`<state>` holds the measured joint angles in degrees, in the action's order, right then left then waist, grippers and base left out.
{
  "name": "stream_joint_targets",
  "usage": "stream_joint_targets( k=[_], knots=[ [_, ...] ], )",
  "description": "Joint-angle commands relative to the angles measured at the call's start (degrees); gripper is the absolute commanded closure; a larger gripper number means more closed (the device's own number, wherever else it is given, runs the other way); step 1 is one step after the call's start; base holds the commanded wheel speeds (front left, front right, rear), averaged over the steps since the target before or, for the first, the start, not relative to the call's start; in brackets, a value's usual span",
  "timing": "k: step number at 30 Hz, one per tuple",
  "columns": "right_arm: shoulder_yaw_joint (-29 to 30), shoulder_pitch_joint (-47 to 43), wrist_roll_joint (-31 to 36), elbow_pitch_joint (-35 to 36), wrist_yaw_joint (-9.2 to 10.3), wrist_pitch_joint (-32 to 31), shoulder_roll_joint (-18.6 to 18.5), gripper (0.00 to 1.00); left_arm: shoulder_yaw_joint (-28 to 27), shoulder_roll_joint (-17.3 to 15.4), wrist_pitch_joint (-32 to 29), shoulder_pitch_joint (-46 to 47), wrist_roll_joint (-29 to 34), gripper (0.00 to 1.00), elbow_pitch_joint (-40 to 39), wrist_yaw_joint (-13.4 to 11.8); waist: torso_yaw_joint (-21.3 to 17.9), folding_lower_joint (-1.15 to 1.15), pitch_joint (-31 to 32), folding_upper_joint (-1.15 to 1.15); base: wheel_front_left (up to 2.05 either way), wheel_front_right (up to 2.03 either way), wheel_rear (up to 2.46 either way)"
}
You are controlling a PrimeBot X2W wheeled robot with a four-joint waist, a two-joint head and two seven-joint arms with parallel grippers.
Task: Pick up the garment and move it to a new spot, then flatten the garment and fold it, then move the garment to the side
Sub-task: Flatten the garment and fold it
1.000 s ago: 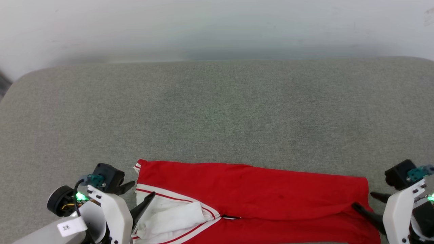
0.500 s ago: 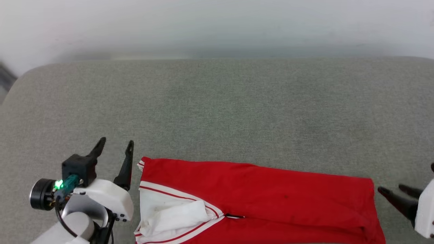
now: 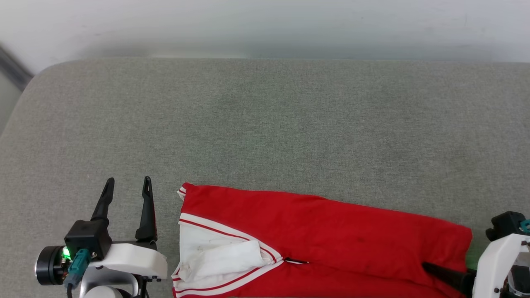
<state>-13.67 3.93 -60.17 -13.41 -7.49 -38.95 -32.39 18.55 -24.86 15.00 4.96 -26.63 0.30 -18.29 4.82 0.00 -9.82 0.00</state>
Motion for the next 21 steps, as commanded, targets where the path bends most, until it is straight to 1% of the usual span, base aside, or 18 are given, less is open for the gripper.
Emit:
stream_joint_targets(
  k=[1, 5, 6, 7, 8, 12, 15, 21],
  knots=[
    [-2.13, -0.43, -0.41, -0.92, 0.0, -1.02, 1.75, 0.0, -0.97, 1.19, 0.24, -0.73, 1.04, 0.0, 0.09, 0.6, 0.12, 0.0, -0.16, 0.0, 0.0, 0.0, 0.0],
    [-4.86, 0.68, -0.95, -1.71, 0.0, -1.06, 2.5, 0.0, -4.61, 5.65, 0.24, -1.91, 5.15, 0.0, 0.81, 3.46, 0.54, 0.0, -0.36, 0.0, 0.0, 0.0, 0.0],
    [-5.0, 0.97, -1.15, -1.86, 0.0, -0.62, 2.69, 0.07, -5.64, 6.75, 0.24, -2.06, 6.25, 0.0, 0.9, 4.11, 0.62, 0.0, -0.38, 0.0, 0.0, 0.0, 0.0],
    [-4.95, 1.47, -1.4, -2.02, 0.0, -0.11, 2.86, 0.63, -6.46, 7.7, 0.24, -2.35, 7.21, 0.0, 0.98, 4.65, 0.68, 0.0, -0.37, 0.0, 0.0, 0.0, 0.0],
    [-4.97, 2.11, -1.5, -2.22, 0.0, 0.38, 2.76, 1.0, -7.23, 8.71, 0.24, -2.66, 8.28, 0.0, 1.14, 5.26, 0.73, 0.0, -0.34, 0.0, 0.0, 0.0, 0.0],
    [-5.25, 3.74, -1.37, -2.82, 0.02, 1.99, 1.23, 1.0, -10.46, 12.21, 0.24, -3.4, 12.17, 0.0, 1.24, 7.27, 0.77, 0.0, 0.09, 0.0, 0.0, 0.0, 0.0],
    [-4.9, 4.66, -1.87, -3.04, 0.03, 2.95, -0.62, 1.0, -12.43, 14.25, 0.24, -4.24, 14.42, 0.0, 1.47, 8.84, 0.69, 0.0, 0.78, 0.0, 0.0, 0.0, 0.0],
    [-3.43, 4.3, -2.98, -3.46, 0.04, 3.95, -5.4, 1.0, -15.25, 17.29, 0.19, -6.27, 18.15, 0.0, 0.89, 11.1, 0.5, 0.0, 2.43, 0.0, 0.0, 0.0, 0.0]
  ],
)
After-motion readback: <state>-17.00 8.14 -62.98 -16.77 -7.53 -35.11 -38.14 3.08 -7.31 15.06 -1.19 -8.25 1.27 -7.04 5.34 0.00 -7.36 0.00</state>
